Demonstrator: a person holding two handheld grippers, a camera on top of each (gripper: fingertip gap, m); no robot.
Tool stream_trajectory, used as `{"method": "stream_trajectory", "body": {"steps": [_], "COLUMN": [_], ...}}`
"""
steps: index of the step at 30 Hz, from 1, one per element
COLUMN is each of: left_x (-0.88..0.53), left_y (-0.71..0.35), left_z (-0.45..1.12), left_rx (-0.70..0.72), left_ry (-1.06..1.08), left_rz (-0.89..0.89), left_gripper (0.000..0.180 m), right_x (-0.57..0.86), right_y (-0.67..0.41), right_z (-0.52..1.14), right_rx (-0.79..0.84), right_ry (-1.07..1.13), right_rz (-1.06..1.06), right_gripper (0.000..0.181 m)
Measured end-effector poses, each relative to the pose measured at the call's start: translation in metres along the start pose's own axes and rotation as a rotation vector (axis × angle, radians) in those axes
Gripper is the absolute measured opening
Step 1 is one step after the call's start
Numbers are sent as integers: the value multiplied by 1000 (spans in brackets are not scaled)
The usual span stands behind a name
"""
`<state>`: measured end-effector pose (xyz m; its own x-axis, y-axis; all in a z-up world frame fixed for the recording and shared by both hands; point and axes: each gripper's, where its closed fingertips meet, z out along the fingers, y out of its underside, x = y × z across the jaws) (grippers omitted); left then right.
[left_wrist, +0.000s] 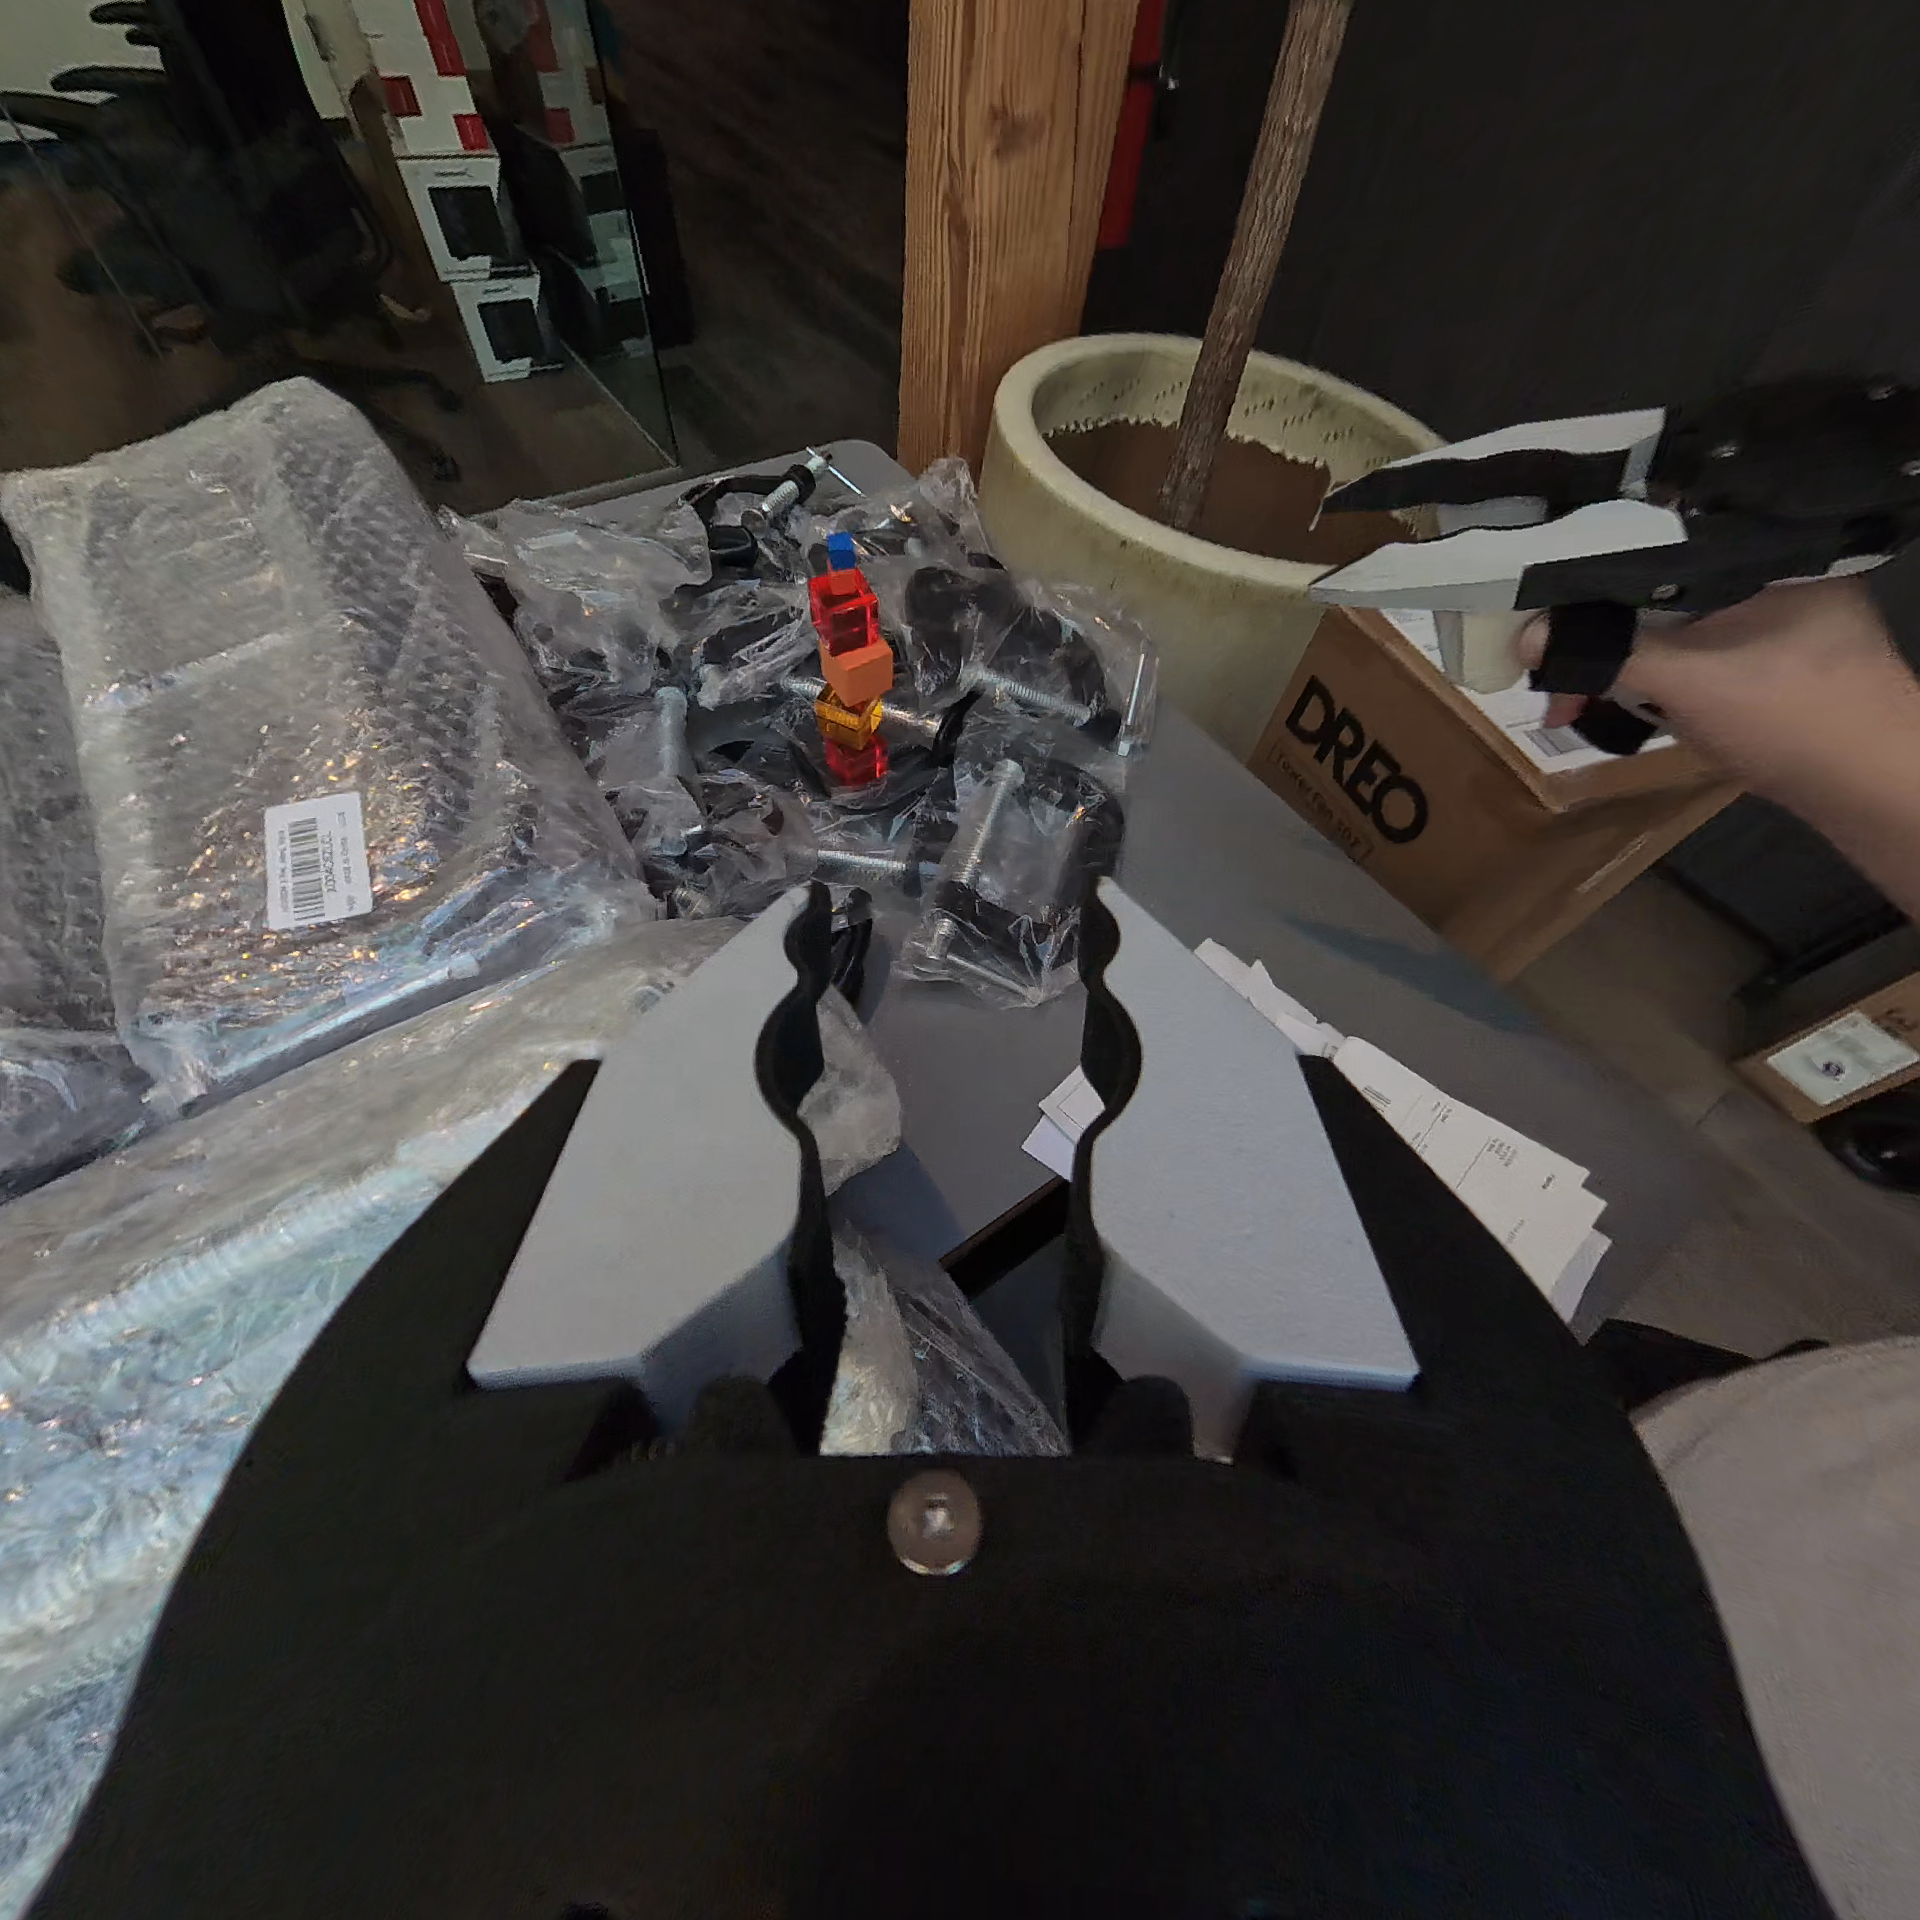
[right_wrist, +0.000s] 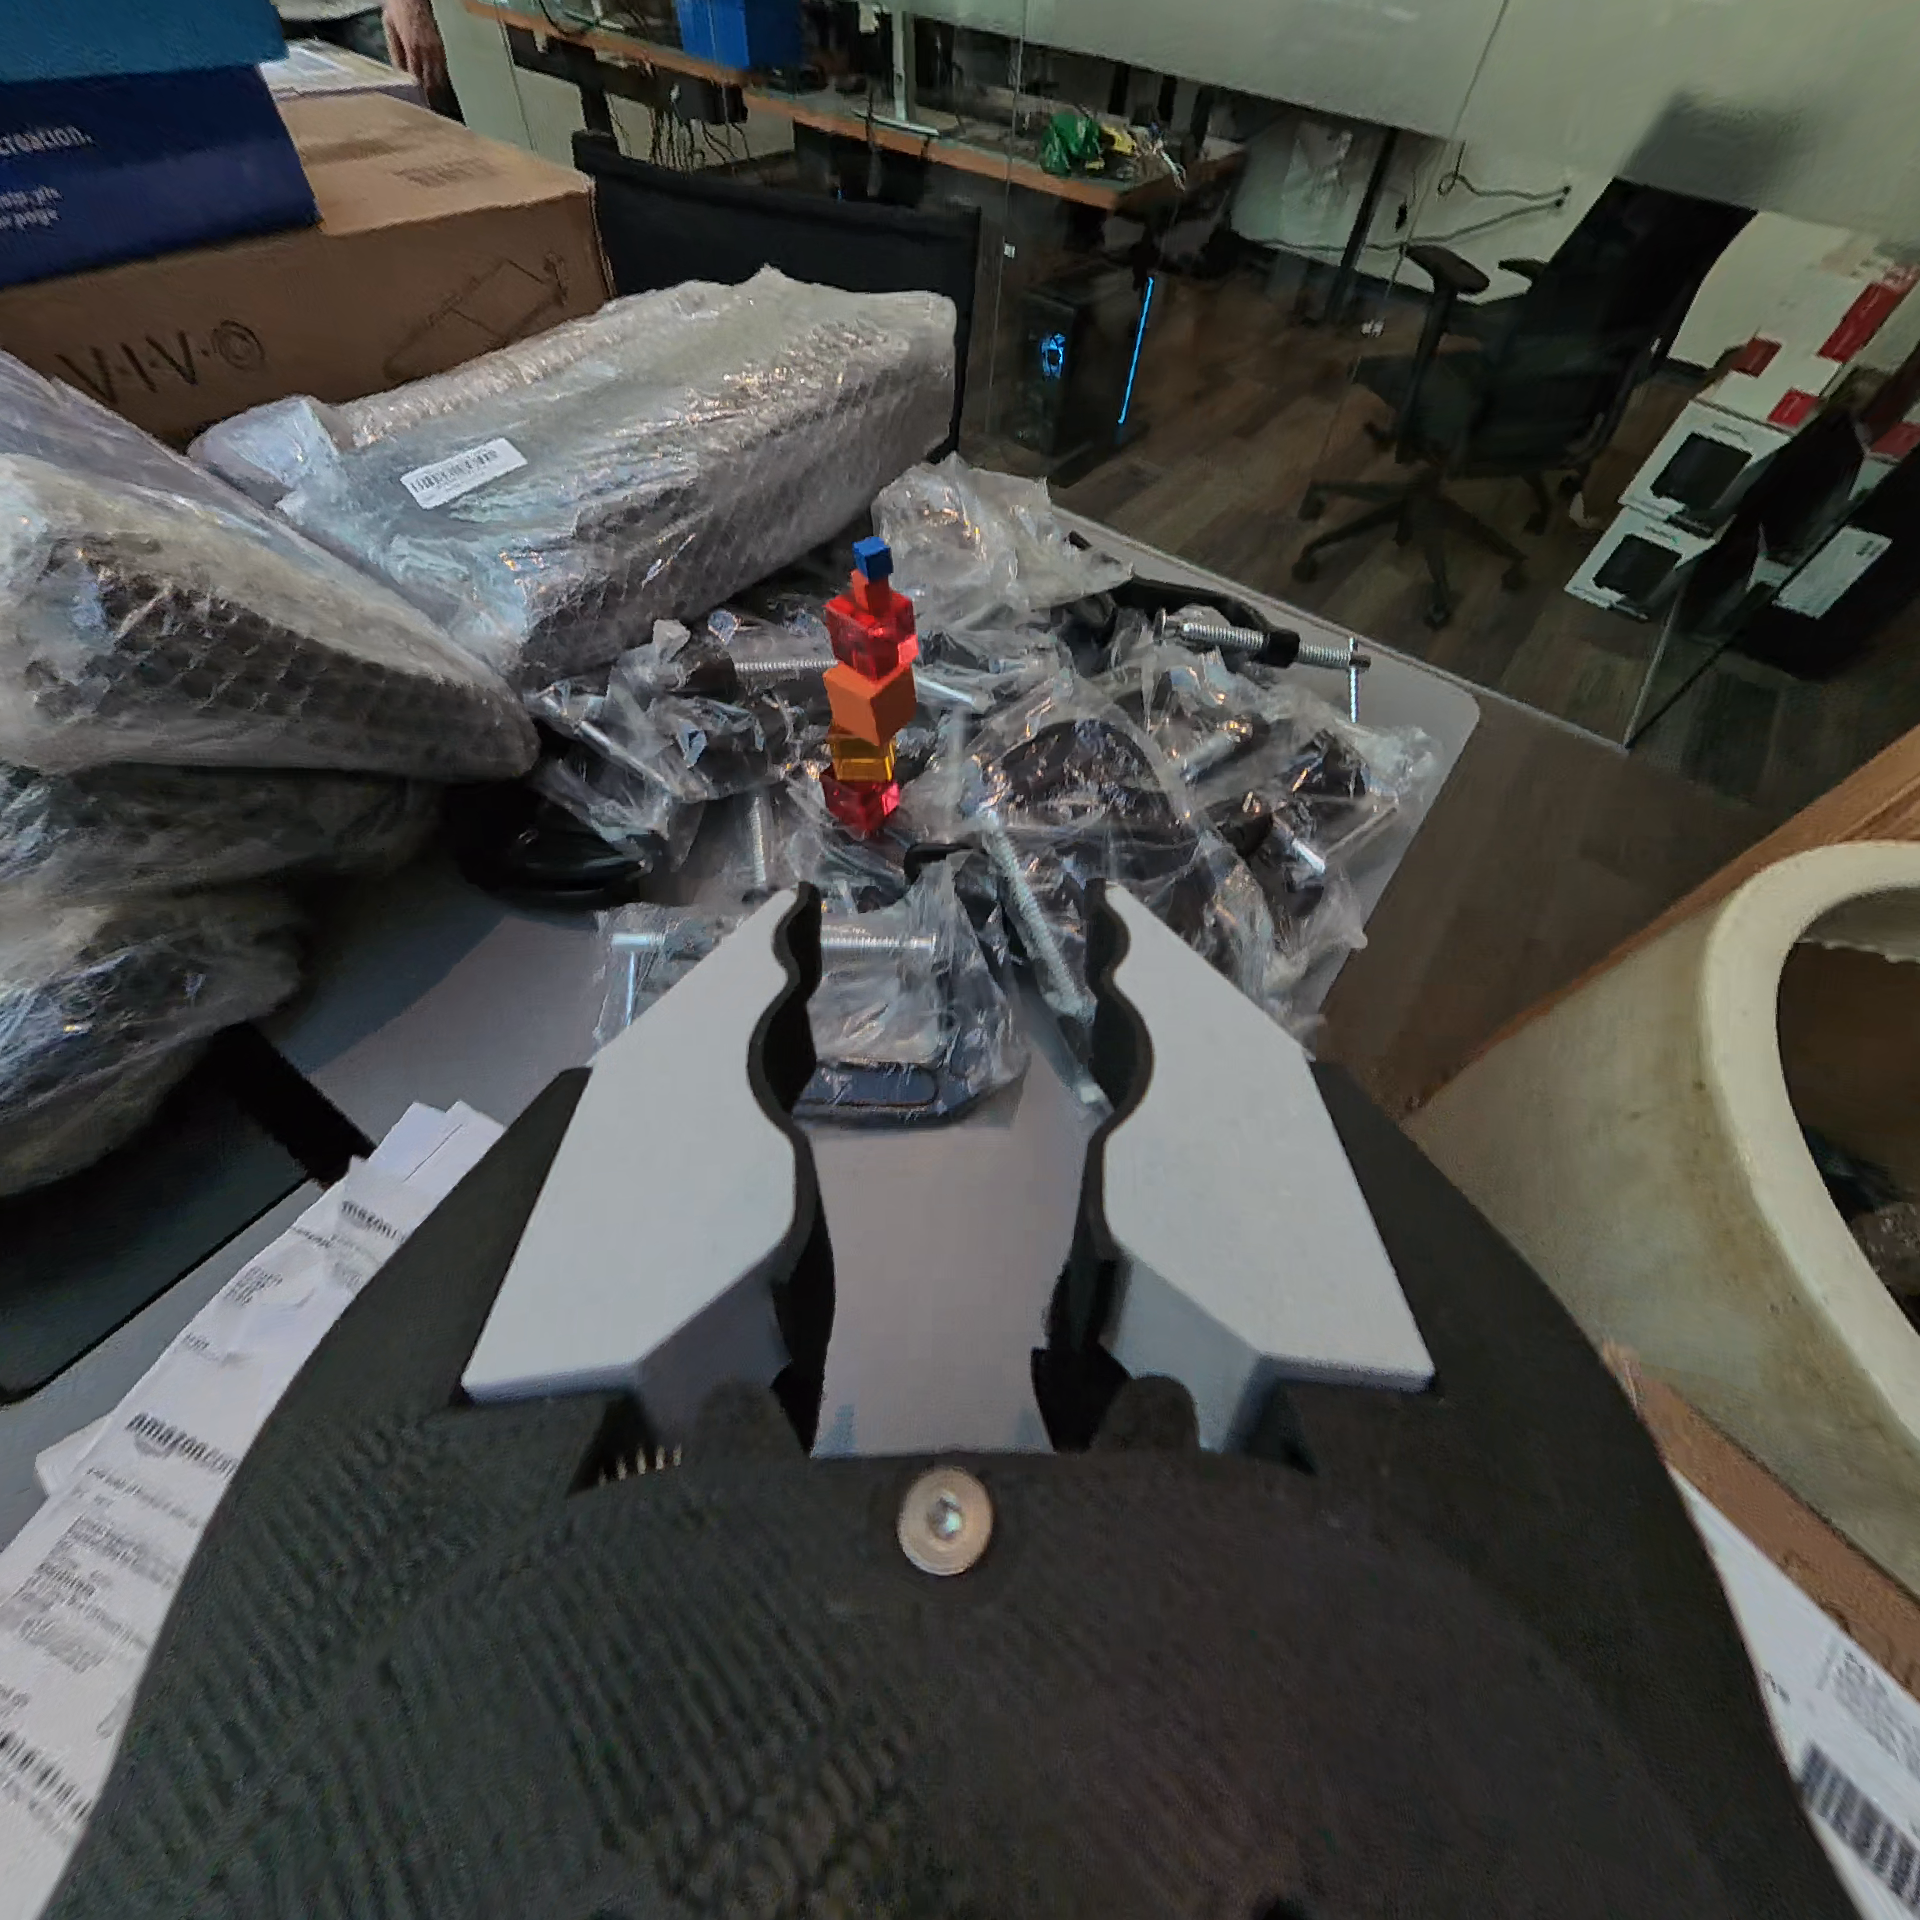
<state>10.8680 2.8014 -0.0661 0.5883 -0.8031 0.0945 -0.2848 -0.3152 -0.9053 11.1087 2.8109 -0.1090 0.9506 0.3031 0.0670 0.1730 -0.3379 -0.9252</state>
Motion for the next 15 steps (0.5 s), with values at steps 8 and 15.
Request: {"method": "stream_trajectory", "body": {"steps": [8,15], "left_x": [71,168], "left_y": [26,73], "left_z": [21,20], "left_rx": [-117,-182], "left_ry": [-49,-160], "left_rz": [-25,-109], "left_gripper": [59,55], "right_x": [-43,-86], "right_y": [51,131], "right_z": [-70,-175], "right_rx": [-181,-266], "right_ry": [-18,-148], "right_rz": [-35,53], "right_gripper": [64,66]}}
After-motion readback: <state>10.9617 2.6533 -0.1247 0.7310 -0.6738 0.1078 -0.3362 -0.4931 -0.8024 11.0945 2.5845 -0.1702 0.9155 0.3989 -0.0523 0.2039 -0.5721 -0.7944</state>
